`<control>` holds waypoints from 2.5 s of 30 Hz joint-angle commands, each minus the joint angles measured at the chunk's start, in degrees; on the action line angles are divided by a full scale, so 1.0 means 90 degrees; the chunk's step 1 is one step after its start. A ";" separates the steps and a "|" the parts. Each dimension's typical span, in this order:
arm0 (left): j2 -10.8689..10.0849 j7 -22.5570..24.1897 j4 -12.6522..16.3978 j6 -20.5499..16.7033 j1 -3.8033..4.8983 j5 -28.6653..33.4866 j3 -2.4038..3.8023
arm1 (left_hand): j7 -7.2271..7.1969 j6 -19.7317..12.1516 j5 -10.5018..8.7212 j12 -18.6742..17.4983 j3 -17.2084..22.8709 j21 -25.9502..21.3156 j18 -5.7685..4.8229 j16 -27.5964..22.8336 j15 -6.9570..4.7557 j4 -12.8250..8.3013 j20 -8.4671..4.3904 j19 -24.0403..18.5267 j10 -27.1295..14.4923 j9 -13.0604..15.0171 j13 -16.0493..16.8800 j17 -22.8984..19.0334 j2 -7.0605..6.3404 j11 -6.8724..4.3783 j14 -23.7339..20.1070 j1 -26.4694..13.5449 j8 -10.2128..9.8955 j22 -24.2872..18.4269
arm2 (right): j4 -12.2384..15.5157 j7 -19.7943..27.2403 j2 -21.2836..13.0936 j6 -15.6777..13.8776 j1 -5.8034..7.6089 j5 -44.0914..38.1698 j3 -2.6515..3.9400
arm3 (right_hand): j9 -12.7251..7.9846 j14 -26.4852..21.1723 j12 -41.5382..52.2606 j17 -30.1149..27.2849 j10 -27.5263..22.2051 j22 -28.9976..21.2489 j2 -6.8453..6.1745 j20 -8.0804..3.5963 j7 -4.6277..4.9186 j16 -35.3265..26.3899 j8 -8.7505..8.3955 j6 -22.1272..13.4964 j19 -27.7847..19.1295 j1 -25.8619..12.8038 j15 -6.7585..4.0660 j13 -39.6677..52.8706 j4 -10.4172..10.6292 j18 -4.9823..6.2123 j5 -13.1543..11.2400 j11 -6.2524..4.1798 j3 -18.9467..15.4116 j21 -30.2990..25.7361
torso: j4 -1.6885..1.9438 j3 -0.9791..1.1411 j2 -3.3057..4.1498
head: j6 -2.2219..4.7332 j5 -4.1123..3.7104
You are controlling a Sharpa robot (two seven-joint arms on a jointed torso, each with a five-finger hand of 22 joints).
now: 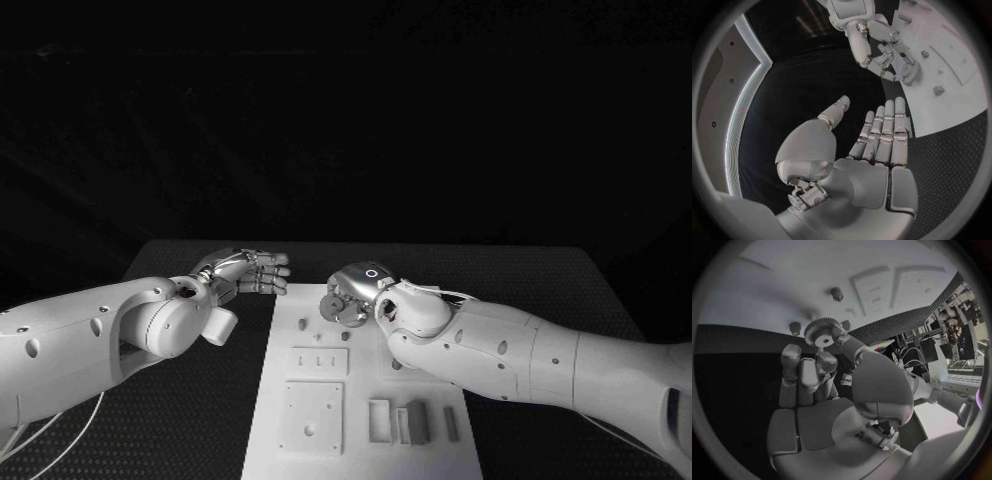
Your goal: Assemble the parts on the task board
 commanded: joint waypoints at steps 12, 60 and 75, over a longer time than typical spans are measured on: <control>0.0035 0.0045 -0.0001 0.0085 0.0006 -0.0019 0.0005 | 0.0384 0.0040 0.0026 -0.0026 -0.0022 -0.0024 0.0108 -0.0044 -0.0001 -0.0009 -0.0010 0.0034 0.0047 -0.0009 0.0006 0.0014 0.0005 -0.0014 0.0025 -0.0049 -0.0045 -0.0006 | -0.0322 0.0015 0.0206 0.0131 -0.0051 -0.0049 -0.0002 | 0.0245 0.0019 -0.0031 -0.0009 0.0034 0.0088 0.0019 -0.0025 0.0021 -0.0004 -0.0010 0.0165 0.0040 -0.0053 -0.0001 -0.0007 0.0008 0.0294 -0.0005 0.0021 0.0036 0.0013 | -0.0020 0.0010 -0.0002 | 0.0002 0.0039; 0.0116 0.0064 -0.0086 0.0097 0.0005 -0.0019 0.0005 | 0.0385 0.0041 0.0026 -0.0043 -0.0022 -0.0033 0.0108 -0.0057 -0.0001 -0.0010 -0.0010 0.0039 0.0055 -0.0014 0.0009 0.0025 0.0010 -0.0014 0.0030 -0.0050 -0.0049 -0.0006 | -0.0713 0.0056 0.0403 0.0384 -0.0113 0.0309 -0.0040 | 0.0015 -0.0243 -0.0078 -0.0293 -0.0123 0.0070 -0.0375 0.0018 0.0268 -0.0115 -0.0531 -0.0695 -0.0016 -0.0196 0.0211 0.0029 0.0292 0.0294 -0.0009 0.0257 0.0166 -0.0080 | -0.0024 0.0013 -0.0003 | -0.0056 0.0076; 0.0139 0.0066 -0.0119 0.0107 0.0005 -0.0019 0.0004 | 0.0387 0.0040 0.0026 -0.0050 -0.0024 -0.0035 0.0107 -0.0061 -0.0001 -0.0009 -0.0009 0.0041 0.0057 -0.0015 0.0010 0.0029 0.0010 -0.0013 0.0032 -0.0053 -0.0051 -0.0006 | -0.0744 0.0068 0.0350 0.0400 -0.0113 0.0392 -0.0041 | 0.0016 -0.0242 -0.0056 -0.0270 -0.0136 0.0080 -0.0375 0.0023 0.0291 -0.0102 -0.0483 -0.0616 -0.0012 -0.0193 0.0233 0.0044 0.0396 0.0294 -0.0014 0.0281 0.0176 -0.0077 | -0.0032 0.0016 -0.0002 | -0.0064 0.0063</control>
